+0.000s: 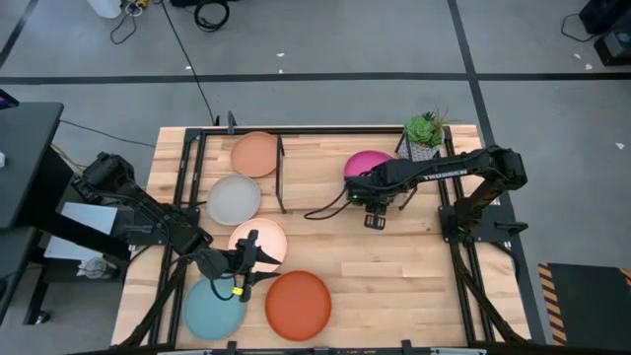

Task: Place and stack plates onto a shelf
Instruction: Stack the pink plate on top of the green plate on the shelf, then put the light orange plate on the shelf

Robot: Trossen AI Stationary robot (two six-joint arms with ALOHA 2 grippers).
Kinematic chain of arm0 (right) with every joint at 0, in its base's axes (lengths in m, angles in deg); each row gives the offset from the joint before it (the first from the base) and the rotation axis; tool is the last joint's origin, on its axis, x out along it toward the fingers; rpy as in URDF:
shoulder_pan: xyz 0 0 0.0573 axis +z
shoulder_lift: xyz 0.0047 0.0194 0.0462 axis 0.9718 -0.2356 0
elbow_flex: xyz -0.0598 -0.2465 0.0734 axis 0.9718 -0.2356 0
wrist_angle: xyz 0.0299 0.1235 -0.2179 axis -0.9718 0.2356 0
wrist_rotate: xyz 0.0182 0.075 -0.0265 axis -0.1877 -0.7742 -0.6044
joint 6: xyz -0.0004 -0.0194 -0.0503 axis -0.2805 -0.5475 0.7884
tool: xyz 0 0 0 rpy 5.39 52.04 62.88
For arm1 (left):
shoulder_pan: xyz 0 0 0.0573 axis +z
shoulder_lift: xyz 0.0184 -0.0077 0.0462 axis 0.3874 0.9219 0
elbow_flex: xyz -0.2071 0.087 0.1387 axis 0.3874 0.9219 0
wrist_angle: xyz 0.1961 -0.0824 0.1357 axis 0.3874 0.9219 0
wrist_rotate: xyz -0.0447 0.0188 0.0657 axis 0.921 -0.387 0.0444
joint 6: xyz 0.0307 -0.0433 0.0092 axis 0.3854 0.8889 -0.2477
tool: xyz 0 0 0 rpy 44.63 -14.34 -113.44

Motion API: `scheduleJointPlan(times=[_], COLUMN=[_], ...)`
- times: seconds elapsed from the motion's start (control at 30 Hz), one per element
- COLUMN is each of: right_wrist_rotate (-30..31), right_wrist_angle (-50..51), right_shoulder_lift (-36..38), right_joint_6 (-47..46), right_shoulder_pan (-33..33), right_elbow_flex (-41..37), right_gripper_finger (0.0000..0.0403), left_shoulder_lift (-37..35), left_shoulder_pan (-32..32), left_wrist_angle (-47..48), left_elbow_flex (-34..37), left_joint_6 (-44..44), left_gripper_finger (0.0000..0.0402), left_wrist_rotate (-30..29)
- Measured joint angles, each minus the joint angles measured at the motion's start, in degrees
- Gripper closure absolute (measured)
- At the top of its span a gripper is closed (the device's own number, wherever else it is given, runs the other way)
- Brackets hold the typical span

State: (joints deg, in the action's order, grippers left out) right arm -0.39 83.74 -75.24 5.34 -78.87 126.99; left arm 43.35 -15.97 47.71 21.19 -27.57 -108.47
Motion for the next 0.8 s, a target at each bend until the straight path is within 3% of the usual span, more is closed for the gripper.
scheduleJointPlan(times=[0.17,0.33,0.47,0.6,0.8], right_wrist_rotate=[3.43,7.78,8.01,10.40,18.35], right_wrist_angle=[-0.45,-2.90,-7.24,-10.33,-15.80], right_shoulder_lift=[3.99,6.59,6.60,5.76,4.26], right_joint_6=[-3.77,-8.28,-10.40,-13.00,-12.82], right_shoulder_pan=[2.35,8.06,13.40,19.16,27.56], right_elbow_flex=[0.59,0.59,0.61,0.61,0.61], right_gripper_finger=[0.0284,0.0284,0.0284,0.0284,0.0284], left_shoulder_lift=[0.00,3.28,8.28,13.01,17.09], left_shoulder_pan=[-0.25,-3.71,-7.13,-9.43,-11.59], left_wrist_angle=[-0.86,-10.57,-16.14,-16.77,0.97], left_elbow_flex=[0.00,-0.04,-0.08,-1.66,-11.70], left_joint_6=[-2.29,-8.78,-11.08,-7.18,-6.05], left_gripper_finger=[0.0260,0.0260,0.0260,0.0260,0.0260], left_wrist_rotate=[9.70,18.51,18.84,16.17,7.92])
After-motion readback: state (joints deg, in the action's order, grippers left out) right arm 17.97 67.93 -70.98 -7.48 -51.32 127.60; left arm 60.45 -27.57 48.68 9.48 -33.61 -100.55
